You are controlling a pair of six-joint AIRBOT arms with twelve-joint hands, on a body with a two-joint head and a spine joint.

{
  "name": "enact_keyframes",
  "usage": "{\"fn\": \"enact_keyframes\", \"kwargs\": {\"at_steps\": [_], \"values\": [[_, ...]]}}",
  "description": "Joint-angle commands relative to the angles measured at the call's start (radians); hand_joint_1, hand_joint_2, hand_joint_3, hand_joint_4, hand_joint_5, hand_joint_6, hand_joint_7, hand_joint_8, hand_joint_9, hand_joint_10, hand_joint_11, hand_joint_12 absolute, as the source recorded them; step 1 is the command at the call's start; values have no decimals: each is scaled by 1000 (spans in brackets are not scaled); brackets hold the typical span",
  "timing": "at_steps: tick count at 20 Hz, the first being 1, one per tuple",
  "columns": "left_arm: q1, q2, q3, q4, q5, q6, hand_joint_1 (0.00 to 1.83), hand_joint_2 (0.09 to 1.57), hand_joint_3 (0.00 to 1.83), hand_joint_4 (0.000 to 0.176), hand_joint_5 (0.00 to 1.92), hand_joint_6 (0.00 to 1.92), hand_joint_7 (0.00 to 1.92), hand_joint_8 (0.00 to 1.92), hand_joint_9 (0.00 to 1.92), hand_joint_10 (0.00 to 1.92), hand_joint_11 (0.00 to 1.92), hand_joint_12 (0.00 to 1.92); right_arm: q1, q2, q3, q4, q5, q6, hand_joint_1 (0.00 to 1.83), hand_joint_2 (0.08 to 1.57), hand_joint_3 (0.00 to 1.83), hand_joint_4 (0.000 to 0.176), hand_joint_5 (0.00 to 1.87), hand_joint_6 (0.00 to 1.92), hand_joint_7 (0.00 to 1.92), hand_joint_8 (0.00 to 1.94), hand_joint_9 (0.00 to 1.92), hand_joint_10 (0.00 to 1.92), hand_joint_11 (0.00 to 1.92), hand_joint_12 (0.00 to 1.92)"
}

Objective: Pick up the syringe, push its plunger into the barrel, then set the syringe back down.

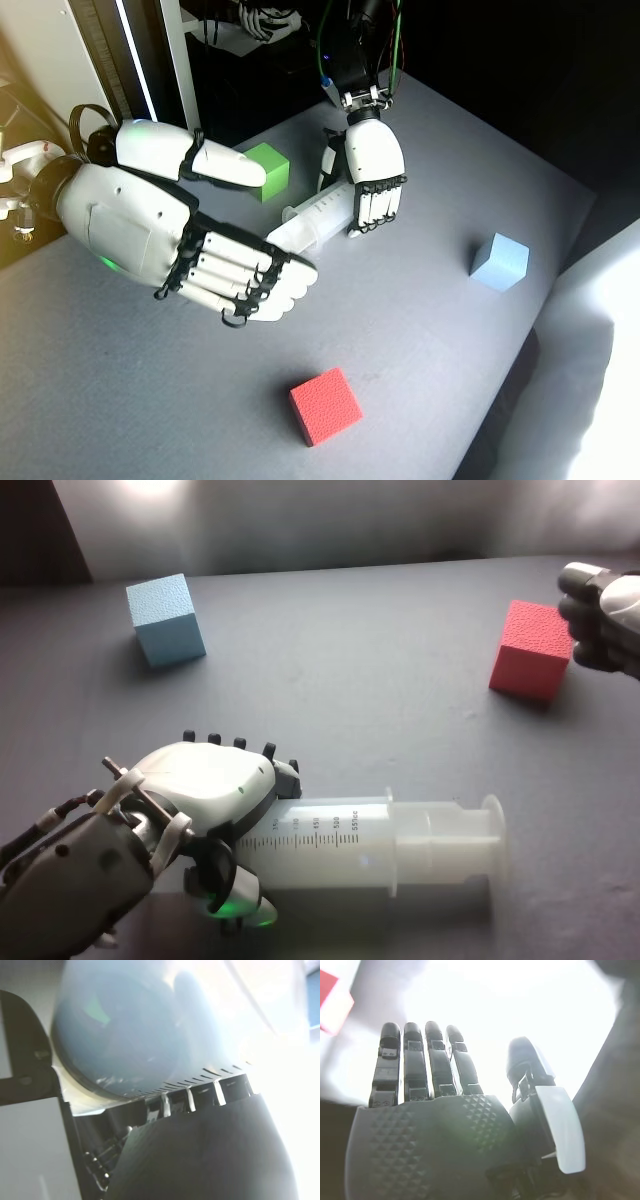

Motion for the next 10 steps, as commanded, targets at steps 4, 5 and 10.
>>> {"fn": "enact_keyframes", "kwargs": {"at_steps": [4, 5, 10], "values": [[-84, 57, -29, -17, -49, 59, 1366, 1148, 0, 0, 960, 923, 908, 1155, 752, 1413, 609, 1437, 17, 4, -5, 56, 114, 26, 0, 1420, 0, 0, 143, 1, 154, 1, 122, 3, 0, 334], [-107, 68, -31, -32, -39, 72, 1367, 1143, 0, 0, 969, 922, 923, 1118, 752, 1411, 596, 1444, 17, 3, -7, 69, 116, 27, 0, 1423, 0, 0, 131, 1, 142, 0, 113, 2, 0, 311], [-205, 100, -33, -94, 13, 116, 1358, 1169, 0, 0, 889, 1040, 885, 1140, 736, 1487, 554, 1549, 17, -12, -16, 112, 141, 24, 0, 1420, 0, 0, 9, 0, 7, 0, 4, 0, 0, 8]]}}
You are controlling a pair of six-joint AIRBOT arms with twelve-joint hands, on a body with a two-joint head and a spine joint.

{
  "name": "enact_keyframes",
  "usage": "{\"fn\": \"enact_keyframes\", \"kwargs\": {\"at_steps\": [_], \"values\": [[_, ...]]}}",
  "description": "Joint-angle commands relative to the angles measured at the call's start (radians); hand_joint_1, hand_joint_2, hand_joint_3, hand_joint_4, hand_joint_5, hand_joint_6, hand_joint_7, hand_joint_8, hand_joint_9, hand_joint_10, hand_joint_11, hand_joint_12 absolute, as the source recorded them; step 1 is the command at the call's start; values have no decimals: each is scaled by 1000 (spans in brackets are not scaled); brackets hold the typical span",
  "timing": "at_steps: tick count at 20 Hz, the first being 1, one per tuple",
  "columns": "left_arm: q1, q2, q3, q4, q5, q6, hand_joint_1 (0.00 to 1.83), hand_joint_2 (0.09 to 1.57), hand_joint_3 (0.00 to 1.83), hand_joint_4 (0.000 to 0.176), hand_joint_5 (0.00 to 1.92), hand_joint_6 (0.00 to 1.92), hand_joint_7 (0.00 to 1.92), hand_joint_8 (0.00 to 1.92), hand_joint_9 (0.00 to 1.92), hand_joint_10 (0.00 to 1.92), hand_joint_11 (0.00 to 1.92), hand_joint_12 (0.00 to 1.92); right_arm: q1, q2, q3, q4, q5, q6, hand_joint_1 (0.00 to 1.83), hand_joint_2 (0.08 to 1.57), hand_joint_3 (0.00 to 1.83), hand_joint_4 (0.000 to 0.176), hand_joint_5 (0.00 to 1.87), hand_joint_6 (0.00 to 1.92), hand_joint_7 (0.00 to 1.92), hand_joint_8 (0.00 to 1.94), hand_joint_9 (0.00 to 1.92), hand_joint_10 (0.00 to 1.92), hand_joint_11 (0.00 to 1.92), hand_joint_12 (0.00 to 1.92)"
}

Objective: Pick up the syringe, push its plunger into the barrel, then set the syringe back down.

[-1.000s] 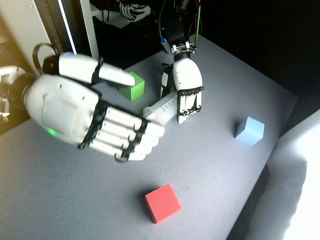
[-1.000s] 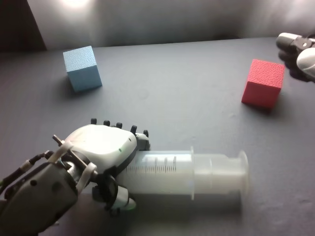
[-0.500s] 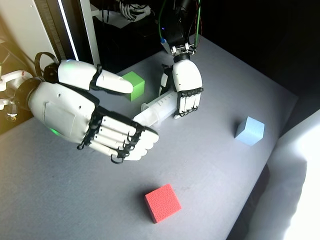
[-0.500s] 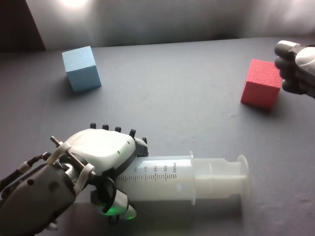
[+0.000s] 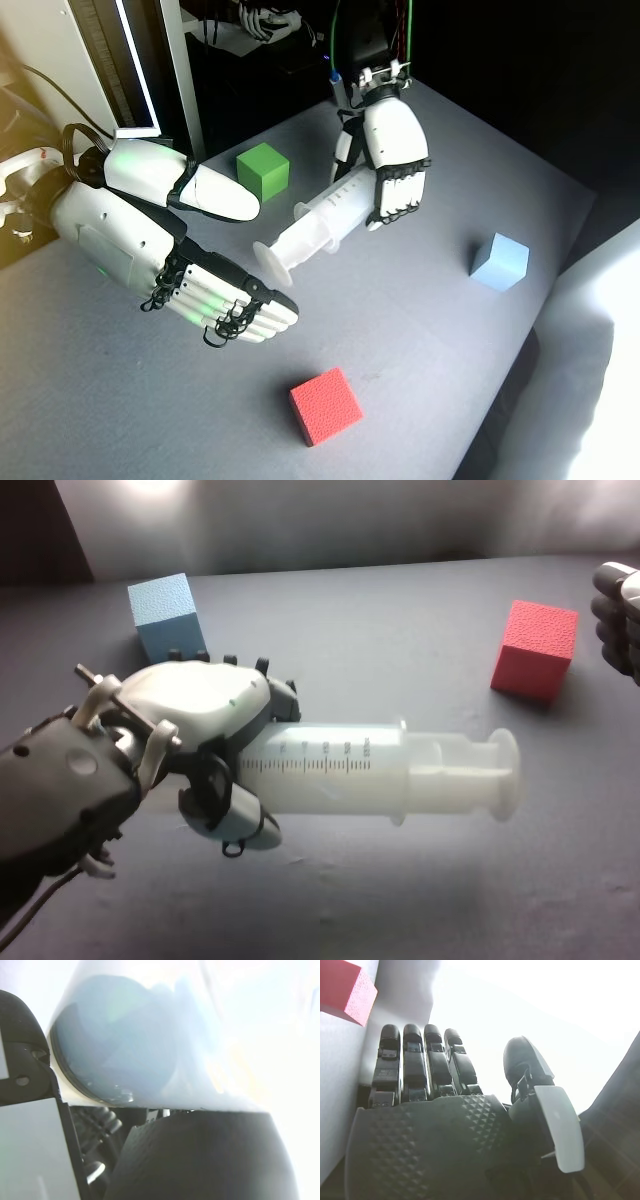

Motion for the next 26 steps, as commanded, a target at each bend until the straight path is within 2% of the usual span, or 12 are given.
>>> {"fn": "enact_keyframes", "kwargs": {"at_steps": [1, 4, 7, 8, 9, 10, 15, 16, 17, 18, 20, 26], "values": [[-17, 14, -5, 48, -44, 1, 1358, 1169, 0, 0, 889, 1040, 885, 1140, 736, 1487, 554, 1549, 9, 6, -3, -24, 115, 8, 0, 1420, 0, 0, 9, 0, 7, 0, 4, 0, 0, 8], [-69, 25, -8, -3, -22, 47, 1365, 1140, 0, 0, 943, 988, 924, 1012, 810, 1412, 616, 1458, -3, -19, -3, 15, 114, 8, 0, 1434, 6, 0, 0, 0, 0, 0, 0, 0, 0, 0], [-117, 31, -7, -50, -20, 81, 1367, 1138, 0, 0, 939, 978, 939, 1031, 801, 1399, 611, 1467, -6, -50, -7, 76, 87, 9, 0, 1430, 4, 0, 0, 0, 0, 0, 0, 0, 0, 0], [-134, 31, -6, -66, -20, 94, 1367, 1141, 0, 0, 960, 925, 928, 1058, 779, 1445, 603, 1547, -5, -59, -12, 86, 77, 10, 0, 1421, 0, 0, 0, 0, 0, 0, 0, 0, 0, 0], [-143, 31, -6, -74, -20, 99, 1373, 1121, 0, 0, 1004, 861, 975, 998, 815, 1372, 643, 1495, -2, -67, -14, 90, 70, 13, 0, 1413, 0, 0, 0, 0, 0, 0, 0, 0, 0, 0], [-149, 30, -6, -78, -23, 100, 1366, 1141, 0, 0, 947, 976, 946, 1037, 771, 1407, 589, 1467, 5, -76, -14, 92, 57, 14, 0, 1406, 0, 0, 0, 0, 0, 0, 0, 0, 0, 0], [-156, 30, -9, -85, -23, 100, 1368, 1136, 0, 0, 966, 859, 951, 1088, 789, 1410, 608, 1481, 76, -100, -23, 91, -1, 24, 0, 1400, 0, 0, 0, 0, 0, 0, 0, 0, 0, 0], [-157, 29, -9, -85, -23, 100, 1357, 1174, 3, 0, 880, 960, 873, 1240, 723, 1506, 542, 1593, 91, -101, -31, 90, -18, 24, 0, 1400, 0, 0, 0, 0, 0, 0, 0, 0, 0, 0], [-157, 29, -8, -85, -23, 100, 1354, 1181, 1, 0, 844, 1049, 863, 1186, 731, 1530, 530, 1569, 107, -102, -42, 83, -41, 24, 0, 1399, 0, 0, 0, 0, 0, 0, 0, 0, 0, 0], [-157, 29, -7, -85, -23, 100, 1366, 1145, 0, 0, 922, 951, 938, 1050, 793, 1440, 601, 1482, 114, -104, -53, 80, -48, 23, 0, 1397, 0, 0, 0, 0, 0, 0, 0, 0, 0, 0], [-158, 28, -4, -85, -23, 100, 1353, 1178, 0, 0, 849, 1084, 868, 1173, 738, 1487, 565, 1507, 123, -109, -78, 66, -55, 23, 0, 1393, 0, 0, 0, 0, 0, 0, 0, 0, 0, 0], [-166, 26, 0, -85, -23, 100, 1358, 1170, 1, 0, 853, 1052, 881, 1106, 774, 1509, 592, 1574, 170, -169, -89, 58, -76, 21, 0, 1390, 0, 0, 0, 0, 0, 0, 0, 0, 0, 0]]}}
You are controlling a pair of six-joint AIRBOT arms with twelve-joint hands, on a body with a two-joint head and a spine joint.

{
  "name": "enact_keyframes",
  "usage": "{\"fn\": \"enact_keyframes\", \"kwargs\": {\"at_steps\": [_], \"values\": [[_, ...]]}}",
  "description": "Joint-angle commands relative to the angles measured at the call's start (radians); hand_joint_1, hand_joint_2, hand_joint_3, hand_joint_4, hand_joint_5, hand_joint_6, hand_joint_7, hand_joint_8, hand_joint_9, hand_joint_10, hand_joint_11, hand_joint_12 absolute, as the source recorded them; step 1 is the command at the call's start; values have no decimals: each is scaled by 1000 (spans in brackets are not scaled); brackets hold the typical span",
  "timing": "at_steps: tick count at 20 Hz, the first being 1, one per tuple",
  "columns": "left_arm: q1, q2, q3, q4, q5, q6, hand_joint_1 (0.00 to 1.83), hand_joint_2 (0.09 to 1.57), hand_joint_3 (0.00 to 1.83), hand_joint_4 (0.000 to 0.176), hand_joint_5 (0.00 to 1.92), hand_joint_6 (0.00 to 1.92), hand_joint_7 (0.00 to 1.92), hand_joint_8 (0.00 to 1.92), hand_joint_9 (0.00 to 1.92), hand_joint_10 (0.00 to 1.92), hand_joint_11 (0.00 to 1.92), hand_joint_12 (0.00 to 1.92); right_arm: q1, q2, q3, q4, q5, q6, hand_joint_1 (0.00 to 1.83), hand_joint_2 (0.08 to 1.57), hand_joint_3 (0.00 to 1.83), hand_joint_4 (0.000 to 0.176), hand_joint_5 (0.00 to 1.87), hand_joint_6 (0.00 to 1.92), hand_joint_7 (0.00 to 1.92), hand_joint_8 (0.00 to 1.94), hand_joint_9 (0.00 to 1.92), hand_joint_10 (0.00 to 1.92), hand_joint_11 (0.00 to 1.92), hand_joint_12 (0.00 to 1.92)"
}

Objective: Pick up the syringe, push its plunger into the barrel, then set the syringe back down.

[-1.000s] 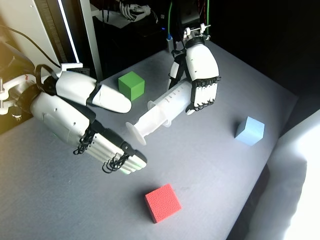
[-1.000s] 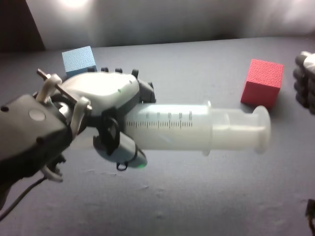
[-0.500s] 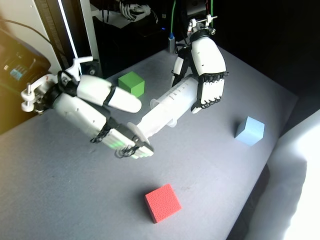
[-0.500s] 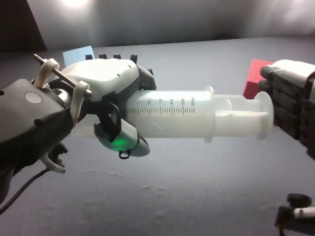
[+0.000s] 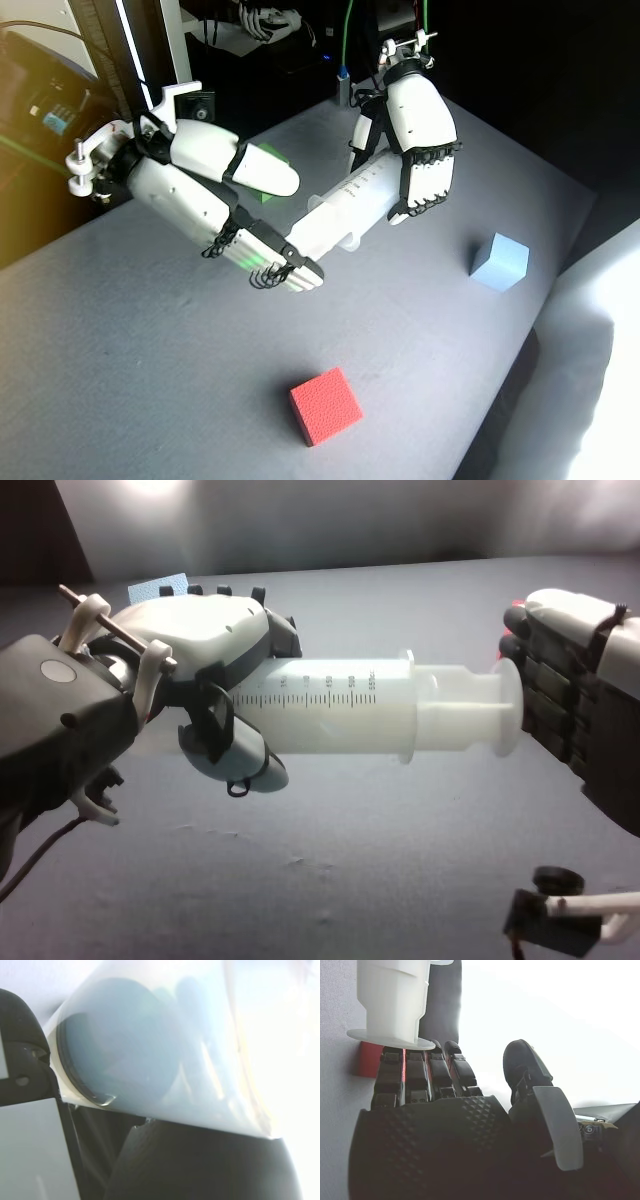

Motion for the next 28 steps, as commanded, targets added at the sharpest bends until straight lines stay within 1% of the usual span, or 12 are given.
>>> {"fn": "enact_keyframes", "kwargs": {"at_steps": [1, 11, 12, 13, 14, 15, 18, 20, 21, 22, 23, 28], "values": [[-22, 6, -1, 66, -28, -24, 1364, 1156, 0, 0, 892, 992, 917, 1066, 784, 1480, 611, 1544, 18, -15, -21, -138, -12, 14, 0, 1390, 0, 0, 0, 0, 0, 0, 0, 0, 0, 0], [-22, 7, 2, 68, -27, -25, 1357, 1165, 4, 0, 852, 1108, 888, 1059, 776, 1484, 577, 1568, 90, -115, -20, -138, -63, 10, 0, 1393, 0, 0, 0, 0, 0, 0, 0, 0, 0, 0], [-22, 7, 2, 67, -27, -25, 1361, 1154, 0, 0, 879, 1086, 923, 1016, 793, 1431, 591, 1515, 102, -124, -20, -138, -75, 12, 0, 1391, 0, 0, 0, 0, 0, 0, 0, 0, 0, 0], [-22, 7, 2, 65, -27, -25, 1241, 1135, 0, 0, 931, 1065, 948, 1043, 775, 1179, 608, 1453, 112, -131, -20, -138, -81, 13, 0, 1393, 0, 0, 0, 0, 0, 0, 0, 0, 0, 0], [-22, 7, 3, 65, -27, -25, 1341, 1136, 0, 0, 929, 1019, 960, 993, 797, 1360, 598, 1488, 120, -138, -20, -138, -82, 15, 0, 1393, 0, 0, 0, 0, 0, 0, 0, 0, 0, 0], [-23, 7, 3, 65, -27, -25, 1362, 1135, 0, 0, 951, 954, 950, 1030, 792, 1405, 595, 1496, 127, -144, -20, -138, -84, 17, 0, 1396, 0, 0, 0, 0, 0, 0, 0, 0, 0, 0], [-24, 7, 3, 65, -27, -25, 1373, 1123, 0, 0, 973, 895, 981, 976, 824, 1400, 631, 1519, 121, -147, -20, -138, -90, 28, 0, 1395, 0, 0, 0, 0, 0, 0, 0, 0, 0, 0], [-24, 7, 3, 65, -27, -25, 1361, 1154, 1, 0, 879, 1074, 929, 1014, 777, 1468, 562, 1559, 106, -144, -20, -139, -62, 26, 0, 1394, 0, 0, 0, 0, 0, 0, 0, 0, 0, 0], [-24, 7, 3, 65, -27, -25, 1254, 1115, 0, 0, 979, 969, 995, 992, 786, 1240, 587, 1539, 93, -130, -20, -147, -46, 26, 0, 1397, 0, 0, 0, 0, 0, 0, 0, 0, 0, 0], [-24, 7, 3, 65, -27, -25, 1237, 1097, 0, 12, 1032, 898, 1005, 997, 816, 1143, 628, 1504, 84, -104, -20, -158, -38, 27, 0, 1397, 0, 0, 0, 0, 0, 0, 0, 0, 0, 0], [-25, 7, 3, 65, -27, -25, 1346, 1108, 0, 0, 982, 942, 1016, 933, 841, 1279, 641, 1451, 77, -69, -20, -160, -36, 30, 0, 1396, 0, 0, 0, 0, 0, 0, 0, 0, 0, 0], [-17, 6, 3, 72, -27, -25, 1365, 1135, 0, 0, 944, 1031, 948, 963, 801, 1385, 589, 1460, 58, 67, 24, -160, -20, 59, 0, 1415, 5, 0, 0, 0, 0, 0, 0, 0, 0, 0]]}}
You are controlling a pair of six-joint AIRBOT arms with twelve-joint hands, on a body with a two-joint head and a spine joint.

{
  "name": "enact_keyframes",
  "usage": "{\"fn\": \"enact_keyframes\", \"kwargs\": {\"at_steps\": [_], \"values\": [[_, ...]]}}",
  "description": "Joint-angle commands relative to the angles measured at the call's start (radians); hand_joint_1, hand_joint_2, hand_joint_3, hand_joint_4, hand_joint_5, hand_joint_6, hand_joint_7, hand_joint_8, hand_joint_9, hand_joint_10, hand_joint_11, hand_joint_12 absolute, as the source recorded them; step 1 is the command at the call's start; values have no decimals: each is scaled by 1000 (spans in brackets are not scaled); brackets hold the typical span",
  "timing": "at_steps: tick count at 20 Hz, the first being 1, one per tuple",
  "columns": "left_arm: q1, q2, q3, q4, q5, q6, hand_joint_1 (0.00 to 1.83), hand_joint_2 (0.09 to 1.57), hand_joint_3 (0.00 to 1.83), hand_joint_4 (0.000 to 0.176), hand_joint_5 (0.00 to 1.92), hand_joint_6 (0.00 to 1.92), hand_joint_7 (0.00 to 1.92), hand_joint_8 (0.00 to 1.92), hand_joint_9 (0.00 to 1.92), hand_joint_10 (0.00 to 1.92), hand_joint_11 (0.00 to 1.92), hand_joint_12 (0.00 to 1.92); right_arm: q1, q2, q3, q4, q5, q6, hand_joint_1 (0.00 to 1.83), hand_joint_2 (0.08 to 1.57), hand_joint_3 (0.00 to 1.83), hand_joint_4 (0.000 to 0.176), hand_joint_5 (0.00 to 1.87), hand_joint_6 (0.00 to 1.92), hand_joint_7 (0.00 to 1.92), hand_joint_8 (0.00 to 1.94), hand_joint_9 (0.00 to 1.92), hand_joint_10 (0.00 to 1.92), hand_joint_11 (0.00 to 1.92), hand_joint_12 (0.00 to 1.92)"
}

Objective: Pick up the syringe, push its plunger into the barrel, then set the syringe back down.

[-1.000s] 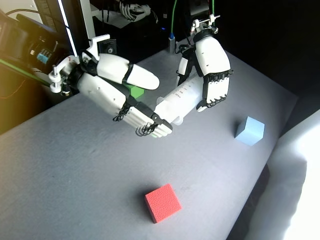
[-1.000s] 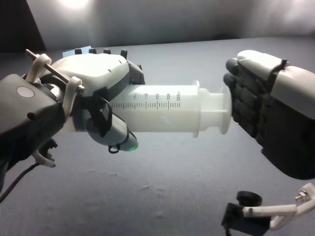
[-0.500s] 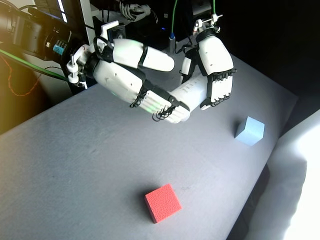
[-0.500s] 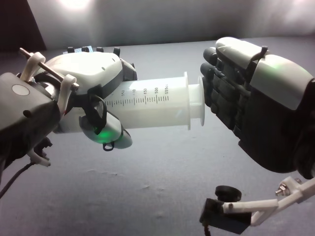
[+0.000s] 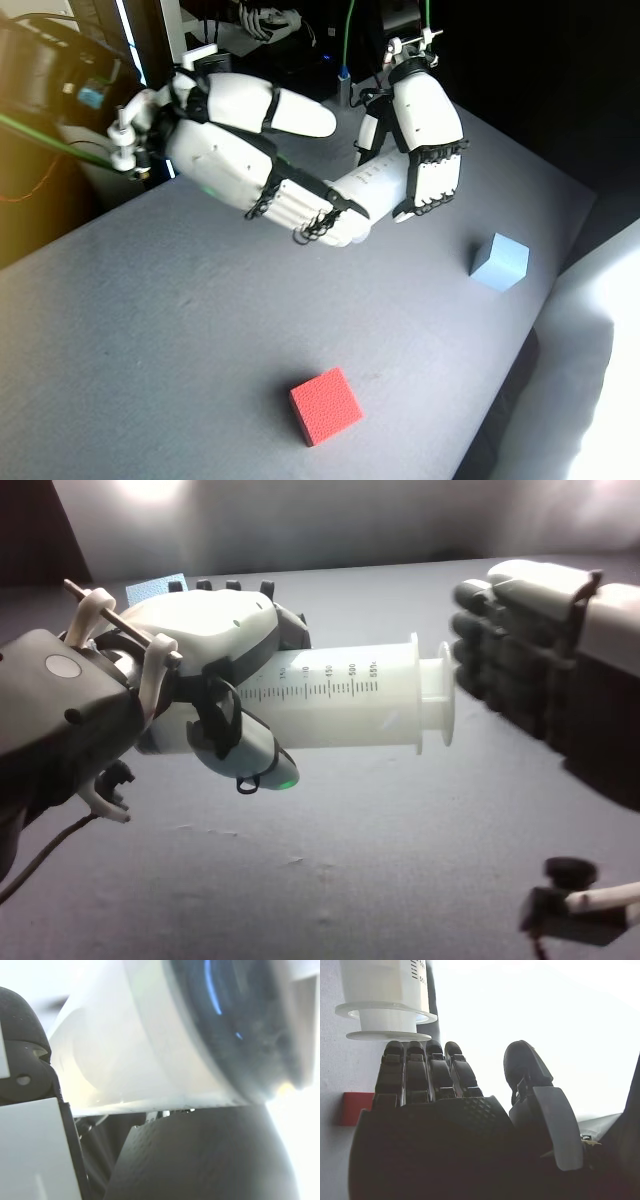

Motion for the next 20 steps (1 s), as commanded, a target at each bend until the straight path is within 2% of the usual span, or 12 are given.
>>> {"fn": "enact_keyframes", "kwargs": {"at_steps": [1, 4, 5, 6, 7, 8, 9, 11, 14, 16, 17, 20], "values": [[-6, 8, -2, 62, -51, -5, 1364, 1142, 1, 0, 932, 1031, 934, 994, 784, 1418, 569, 1480, -3, 22, 5, -48, 93, 10, 0, 1417, 6, 0, 0, 0, 0, 0, 0, 0, 0, 0], [27, 3, -3, 95, -52, -38, 1369, 1127, 0, 0, 951, 986, 982, 930, 811, 1395, 614, 1484, -54, 89, 34, -99, 99, 9, 0, 1416, 5, 0, 0, 0, 0, 0, 0, 0, 0, 0], [52, 0, -3, 118, -55, -63, 1363, 1143, 3, 0, 924, 1032, 936, 1000, 780, 1435, 572, 1509, -85, 115, 54, -172, 100, 9, 0, 1413, 4, 0, 0, 0, 0, 0, 0, 0, 0, 0], [74, -4, -3, 138, -57, -85, 1252, 1121, 0, 0, 969, 972, 974, 1050, 778, 1266, 601, 1531, -122, 137, 68, -246, 100, 9, 0, 1414, 4, 0, 0, 0, 0, 0, 0, 0, 0, 0], [95, -9, -2, 159, -61, -105, 1237, 1096, 0, 4, 1012, 897, 1039, 969, 838, 1126, 648, 1496, -152, 155, 79, -326, 107, 9, 0, 1414, 4, 0, 0, 0, 0, 0, 0, 0, 0, 0], [116, -12, -2, 180, -67, -130, 1348, 1104, 0, 0, 994, 877, 1030, 922, 852, 1288, 650, 1472, -181, 164, 91, -402, 116, 9, 0, 1414, 4, 0, 0, 0, 0, 0, 0, 0, 0, 0], [137, -16, -2, 203, -73, -156, 1361, 1130, 4, 0, 938, 996, 971, 956, 806, 1390, 578, 1488, -201, 170, 105, -475, 118, 9, 0, 1411, 2, 0, 0, 0, 0, 0, 0, 0, 0, 0], [180, -27, -2, 237, -91, -195, 1372, 1123, 0, 0, 963, 896, 990, 980, 815, 1399, 609, 1545, -233, 176, 137, -589, 122, 9, 0, 1409, 1, 0, 0, 0, 0, 0, 0, 0, 0, 0], [228, -52, 10, 280, -108, -239, 1364, 1142, 1, 0, 924, 1012, 949, 1007, 781, 1432, 573, 1505, -259, 177, 178, -704, 145, 9, 0, 1412, 3, 0, 0, 0, 0, 0, 0, 0, 0, 0], [244, -61, 18, 301, -108, -256, 1371, 1123, 0, 0, 980, 913, 990, 936, 810, 1398, 606, 1479, -266, 177, 190, -745, 170, 9, 0, 1414, 3, 0, 0, 0, 0, 0, 0, 0, 0, 0], [252, -64, 21, 311, -108, -262, 1373, 1117, 0, 0, 987, 914, 1011, 879, 820, 1392, 608, 1474, -269, 177, 190, -764, 183, 9, 0, 1417, 5, 0, 0, 0, 0, 0, 0, 0, 0, 0], [265, -68, 27, 327, -110, -270, 1369, 1123, 0, 0, 960, 983, 1005, 887, 809, 1369, 589, 1374, -274, 176, 190, -838, 236, -27, 0, 1415, 4, 0, 0, 0, 0, 0, 0, 0, 0, 0]]}}
